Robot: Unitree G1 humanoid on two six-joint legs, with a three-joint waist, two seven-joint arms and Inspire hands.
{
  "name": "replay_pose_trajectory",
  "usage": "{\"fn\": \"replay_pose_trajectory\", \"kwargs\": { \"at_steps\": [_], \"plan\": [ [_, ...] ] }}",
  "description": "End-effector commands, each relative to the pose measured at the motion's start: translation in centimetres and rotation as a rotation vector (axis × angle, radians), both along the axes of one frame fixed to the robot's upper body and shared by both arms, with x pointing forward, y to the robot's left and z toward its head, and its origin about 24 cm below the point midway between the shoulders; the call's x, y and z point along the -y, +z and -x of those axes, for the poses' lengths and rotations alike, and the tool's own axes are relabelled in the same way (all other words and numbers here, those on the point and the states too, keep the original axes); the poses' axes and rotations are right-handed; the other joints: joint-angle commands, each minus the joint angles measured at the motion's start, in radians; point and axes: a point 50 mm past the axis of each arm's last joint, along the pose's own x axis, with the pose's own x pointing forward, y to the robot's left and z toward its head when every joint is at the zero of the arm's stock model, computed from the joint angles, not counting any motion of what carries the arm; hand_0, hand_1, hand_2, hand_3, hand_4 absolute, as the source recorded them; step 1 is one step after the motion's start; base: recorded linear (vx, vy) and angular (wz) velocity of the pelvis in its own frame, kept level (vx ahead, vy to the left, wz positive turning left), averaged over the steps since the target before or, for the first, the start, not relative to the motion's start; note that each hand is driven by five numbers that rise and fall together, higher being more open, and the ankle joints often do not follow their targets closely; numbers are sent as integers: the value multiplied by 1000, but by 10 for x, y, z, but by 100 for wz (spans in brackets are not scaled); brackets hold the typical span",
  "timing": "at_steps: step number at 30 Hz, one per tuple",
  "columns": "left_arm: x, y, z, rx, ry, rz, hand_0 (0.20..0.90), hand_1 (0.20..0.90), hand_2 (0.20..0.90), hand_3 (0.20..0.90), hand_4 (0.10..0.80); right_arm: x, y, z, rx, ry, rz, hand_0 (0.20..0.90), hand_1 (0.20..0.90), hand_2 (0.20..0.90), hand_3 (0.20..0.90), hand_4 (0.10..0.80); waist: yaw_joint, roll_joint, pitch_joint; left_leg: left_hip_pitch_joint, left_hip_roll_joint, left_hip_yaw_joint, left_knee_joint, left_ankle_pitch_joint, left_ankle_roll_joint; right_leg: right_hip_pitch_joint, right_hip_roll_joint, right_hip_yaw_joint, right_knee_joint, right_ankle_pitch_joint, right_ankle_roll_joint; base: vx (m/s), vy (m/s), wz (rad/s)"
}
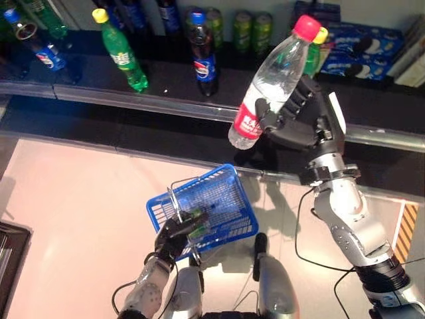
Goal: Pick up the drink and place into the basket.
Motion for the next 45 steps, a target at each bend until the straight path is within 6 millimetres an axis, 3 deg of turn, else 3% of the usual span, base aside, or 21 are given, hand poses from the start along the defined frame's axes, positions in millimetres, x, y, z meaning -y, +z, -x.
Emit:
{"fn": "replay_pose_trajectory", "kwargs": {
  "at_steps": [1, 6, 11, 18, 28, 33, 37, 45],
  "plan": [
    [-23, 66, -11, 354, -20, -80, 300, 300, 300, 200, 100, -16, 53, 21, 288, 111, -110, 300, 300, 300, 200, 100, 11, -14, -199, -56, 14, 20, 79, 7, 51, 103, -6, -18, 18, -112, -54, 12, 16, 18],
    [-18, 79, -6, 406, -59, -42, 300, 300, 300, 200, 100, -20, 42, 17, 226, 134, -105, 300, 300, 300, 200, 100, 30, -10, -184, -61, 14, 7, 77, 13, 50, 106, -13, -31, 20, -111, -49, 7, 13, 9],
    [-8, 105, -5, 508, -128, -10, 300, 300, 300, 200, 100, -29, 24, 18, 153, 176, -81, 300, 300, 300, 200, 100, 52, -12, -169, -63, 12, -17, 69, 25, 51, 116, -20, -41, 18, -108, -38, 27, -6, 21],
    [3, 124, -8, 579, -205, 36, 300, 300, 300, 200, 100, -39, 19, 14, 176, 108, -33, 300, 300, 300, 200, 100, 80, -5, -155, -67, 7, -41, 57, 41, 51, 124, -26, -62, 14, -103, -29, 5, -9, 11],
    [7, 131, -6, 589, -266, 89, 300, 300, 300, 200, 100, -51, 10, 8, 145, 98, 6, 300, 300, 300, 200, 100, 108, 4, -150, -81, -3, -63, 62, 47, 48, 131, -37, -78, 4, -96, -22, 4, 2, 14],
    [9, 147, -5, 664, -303, 114, 300, 300, 300, 200, 100, -54, 0, 5, 115, 76, 30, 300, 300, 300, 200, 100, 122, 11, -144, -91, -7, -73, 65, 53, 46, 134, -43, -90, 0, -93, -20, 0, 0, 0],
    [9, 162, -4, 736, -332, 129, 300, 300, 300, 200, 100, -55, -13, 0, 82, 34, 63, 300, 300, 300, 200, 100, 134, 13, -142, -97, -10, -82, 67, 56, 44, 136, -49, -102, -1, -91, -19, -6, -1, 11],
    [15, 173, -2, 791, -398, 230, 300, 300, 300, 200, 100, -55, -45, -9, -47, -12, 75, 300, 300, 300, 200, 100, 152, 13, -144, -108, -15, -97, 75, 58, 39, 141, -55, -117, -4, -91, -21, -1, -6, 4]
  ]
}}
